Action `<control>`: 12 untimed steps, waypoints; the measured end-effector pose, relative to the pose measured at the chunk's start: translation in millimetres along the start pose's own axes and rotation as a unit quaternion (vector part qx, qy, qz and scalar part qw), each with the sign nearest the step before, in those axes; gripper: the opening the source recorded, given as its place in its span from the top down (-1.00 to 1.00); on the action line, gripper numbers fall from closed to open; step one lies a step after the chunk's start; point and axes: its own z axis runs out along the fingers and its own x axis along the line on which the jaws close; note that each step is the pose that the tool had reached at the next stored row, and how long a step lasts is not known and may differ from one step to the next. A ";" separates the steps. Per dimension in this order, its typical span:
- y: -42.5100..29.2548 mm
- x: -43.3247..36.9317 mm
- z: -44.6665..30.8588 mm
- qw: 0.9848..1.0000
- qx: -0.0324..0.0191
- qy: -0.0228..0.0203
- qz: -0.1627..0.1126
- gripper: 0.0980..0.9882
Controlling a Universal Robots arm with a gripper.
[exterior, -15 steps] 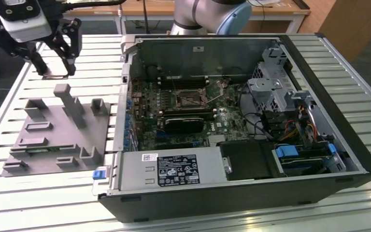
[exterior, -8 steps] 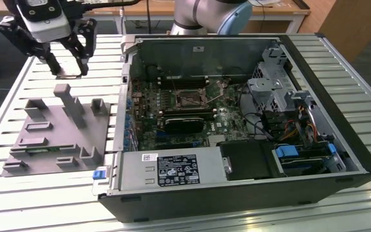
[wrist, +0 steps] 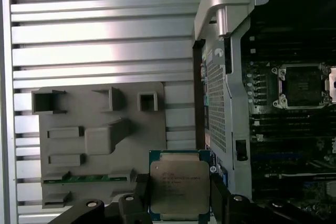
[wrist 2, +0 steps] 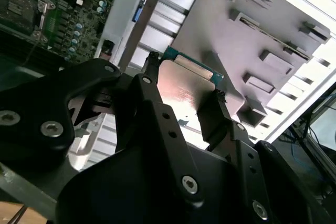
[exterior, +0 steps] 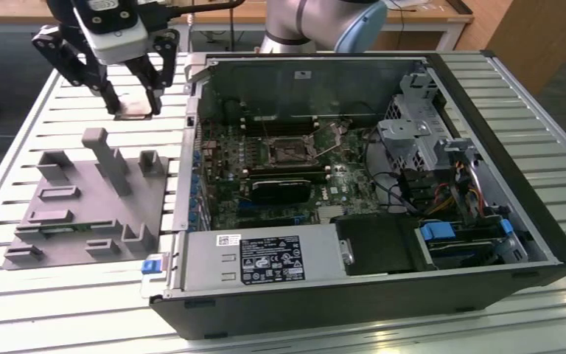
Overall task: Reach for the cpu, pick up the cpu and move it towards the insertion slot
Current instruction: 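Pick up the cpu and move it towards the insertion slot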
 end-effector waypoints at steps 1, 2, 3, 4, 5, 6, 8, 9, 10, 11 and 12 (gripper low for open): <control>0.2 -3.7 0.1 1.000 0.000 0.000 0.000 0.00; 0.5 -7.5 0.2 1.000 0.000 0.000 0.000 0.00; 0.8 -11.1 0.3 1.000 0.000 0.000 0.000 0.00; 1.0 -14.9 0.5 1.000 0.000 0.000 0.000 0.00; 1.2 -18.6 0.6 1.000 0.000 0.000 0.000 0.00; 1.4 -22.3 0.7 1.000 0.000 0.000 0.000 0.00; 1.9 -29.4 1.1 1.000 0.000 0.000 0.001 0.00; 2.2 -33.0 1.2 1.000 0.000 0.000 0.001 0.00; 2.4 -36.5 1.3 1.000 0.000 0.000 0.001 0.00; 2.6 -40.3 1.5 1.000 0.000 0.000 0.001 0.00; 2.9 -43.9 1.7 1.000 0.000 0.000 0.001 0.00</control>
